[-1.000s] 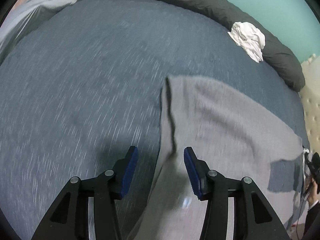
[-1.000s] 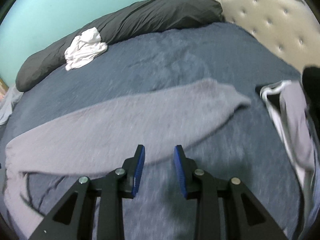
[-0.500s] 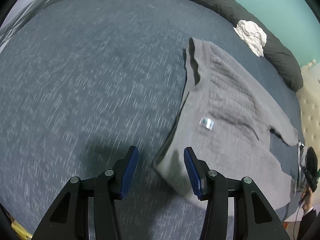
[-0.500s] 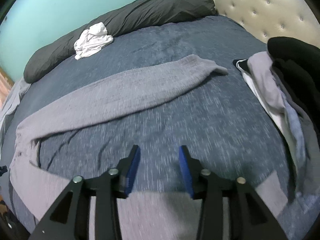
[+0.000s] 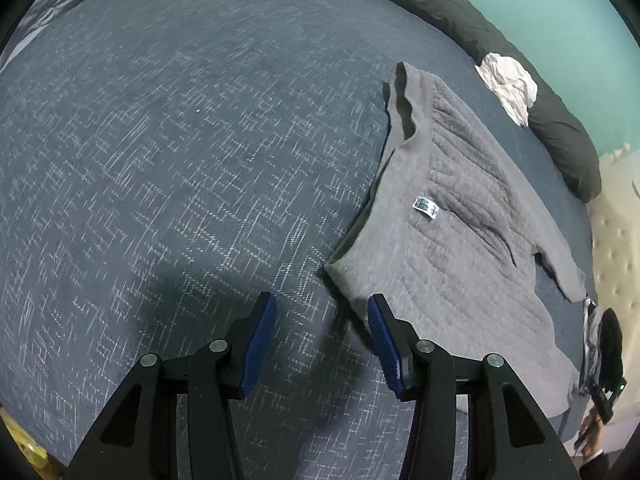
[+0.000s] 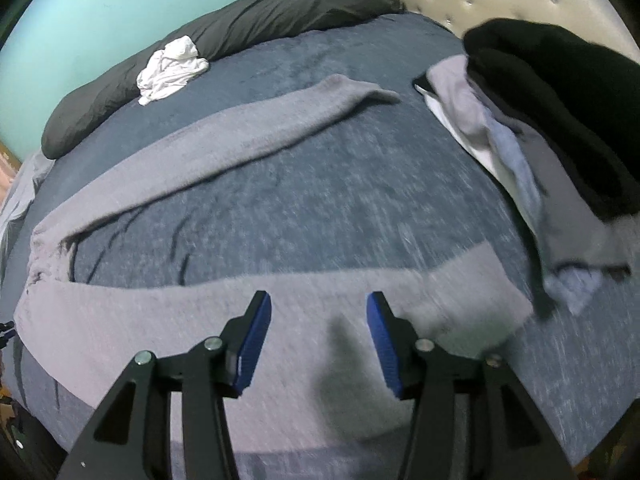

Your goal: Fold clothes

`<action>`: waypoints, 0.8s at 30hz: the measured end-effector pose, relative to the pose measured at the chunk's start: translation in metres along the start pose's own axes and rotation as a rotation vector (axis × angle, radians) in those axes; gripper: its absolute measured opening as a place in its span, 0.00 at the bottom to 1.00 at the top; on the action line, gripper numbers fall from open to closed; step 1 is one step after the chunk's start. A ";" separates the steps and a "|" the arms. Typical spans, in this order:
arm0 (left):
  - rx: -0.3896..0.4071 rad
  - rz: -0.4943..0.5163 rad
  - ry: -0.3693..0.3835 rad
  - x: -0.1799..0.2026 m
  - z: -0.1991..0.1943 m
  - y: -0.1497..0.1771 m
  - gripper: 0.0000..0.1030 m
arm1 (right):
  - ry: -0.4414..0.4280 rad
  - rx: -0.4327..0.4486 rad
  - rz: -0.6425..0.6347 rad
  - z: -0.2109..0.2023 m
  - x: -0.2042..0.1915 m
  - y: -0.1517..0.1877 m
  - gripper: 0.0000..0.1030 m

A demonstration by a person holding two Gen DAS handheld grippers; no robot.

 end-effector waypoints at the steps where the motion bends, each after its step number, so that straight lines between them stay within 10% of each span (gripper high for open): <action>1: 0.001 -0.002 0.000 -0.001 0.000 0.001 0.50 | 0.006 -0.009 0.004 0.001 0.003 0.004 0.50; 24: 0.068 0.019 -0.004 0.029 -0.006 -0.042 0.50 | 0.007 -0.025 -0.018 0.033 0.000 -0.021 0.50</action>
Point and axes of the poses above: each gripper's, at about its wrist camera, not at the fingertips, and z roughly the way its jaws point, x to its right, y to its underside, the point moved 2 cm from there along z, roughly the way its jaws point, and after that the axes turned 8 degrees about -z, right-handed, at the moved point
